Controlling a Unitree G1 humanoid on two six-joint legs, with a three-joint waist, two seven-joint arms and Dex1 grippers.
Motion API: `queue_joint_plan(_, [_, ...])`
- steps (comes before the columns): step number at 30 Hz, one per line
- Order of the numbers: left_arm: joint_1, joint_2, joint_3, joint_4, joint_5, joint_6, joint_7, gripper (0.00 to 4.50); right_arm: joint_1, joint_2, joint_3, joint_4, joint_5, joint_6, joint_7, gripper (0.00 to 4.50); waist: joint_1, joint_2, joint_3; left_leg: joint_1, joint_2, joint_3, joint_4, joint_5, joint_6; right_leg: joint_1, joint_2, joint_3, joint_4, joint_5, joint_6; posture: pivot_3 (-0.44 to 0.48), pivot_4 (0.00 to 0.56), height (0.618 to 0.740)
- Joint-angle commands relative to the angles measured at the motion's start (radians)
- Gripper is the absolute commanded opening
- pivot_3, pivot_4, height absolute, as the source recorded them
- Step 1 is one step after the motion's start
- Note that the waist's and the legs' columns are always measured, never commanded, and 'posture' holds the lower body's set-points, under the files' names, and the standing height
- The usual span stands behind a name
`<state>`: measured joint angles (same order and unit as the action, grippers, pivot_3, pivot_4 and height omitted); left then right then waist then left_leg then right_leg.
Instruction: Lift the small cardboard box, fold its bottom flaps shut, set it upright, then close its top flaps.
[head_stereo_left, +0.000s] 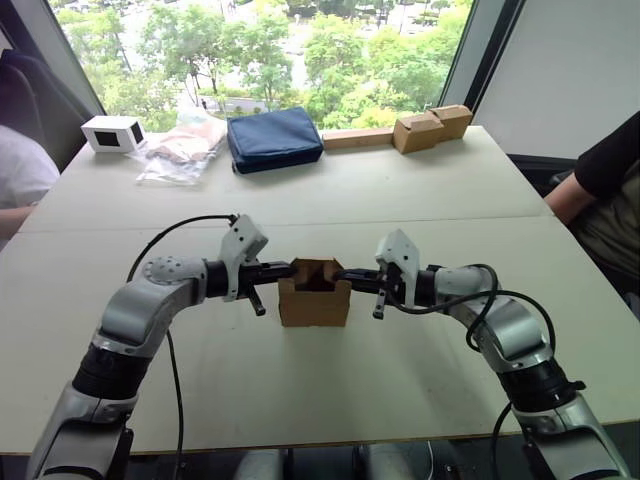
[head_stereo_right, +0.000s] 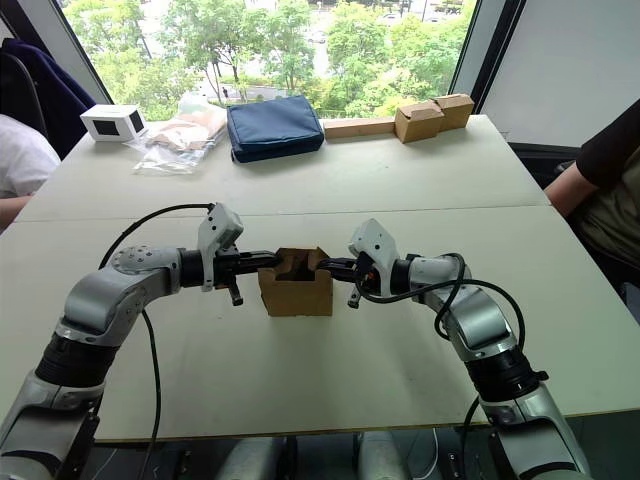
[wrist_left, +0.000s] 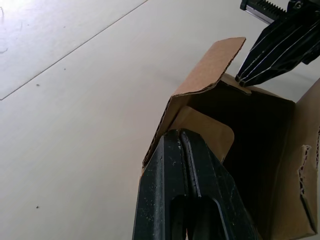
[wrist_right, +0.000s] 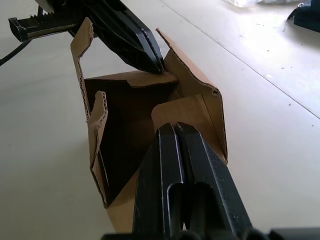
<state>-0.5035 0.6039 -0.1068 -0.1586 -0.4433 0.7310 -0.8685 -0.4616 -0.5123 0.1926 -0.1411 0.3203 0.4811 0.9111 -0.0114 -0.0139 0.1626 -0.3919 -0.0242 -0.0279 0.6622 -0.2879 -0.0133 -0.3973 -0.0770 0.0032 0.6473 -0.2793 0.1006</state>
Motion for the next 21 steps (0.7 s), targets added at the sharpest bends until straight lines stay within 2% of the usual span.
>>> queue_joint_plan(1, [-0.002, -0.005, 0.005, -0.009, 0.009, -0.022, 0.001, 0.02, -0.015, 0.011, 0.002, 0.004, -0.005, -0.017, 0.004, 0.0, 0.0, 0.0, 0.0, 0.0, 0.0, 0.0, 0.0, 0.0, 0.0, 0.0, 0.0, 0.0, 0.0, 0.0, 0.0, 0.0, 0.15, 0.74])
queue_joint_plan(21, [-0.003, -0.01, -0.026, -0.001, 0.063, -0.05, -0.001, 0.02, -0.034, 0.016, 0.02, 0.048, -0.051, -0.043, 0.0, 0.0, 0.0, 0.0, 0.0, 0.0, 0.0, 0.0, 0.0, 0.0, 0.0, 0.0, 0.0, 0.0, 0.0, 0.0, 0.0, 0.0, 0.15, 0.74])
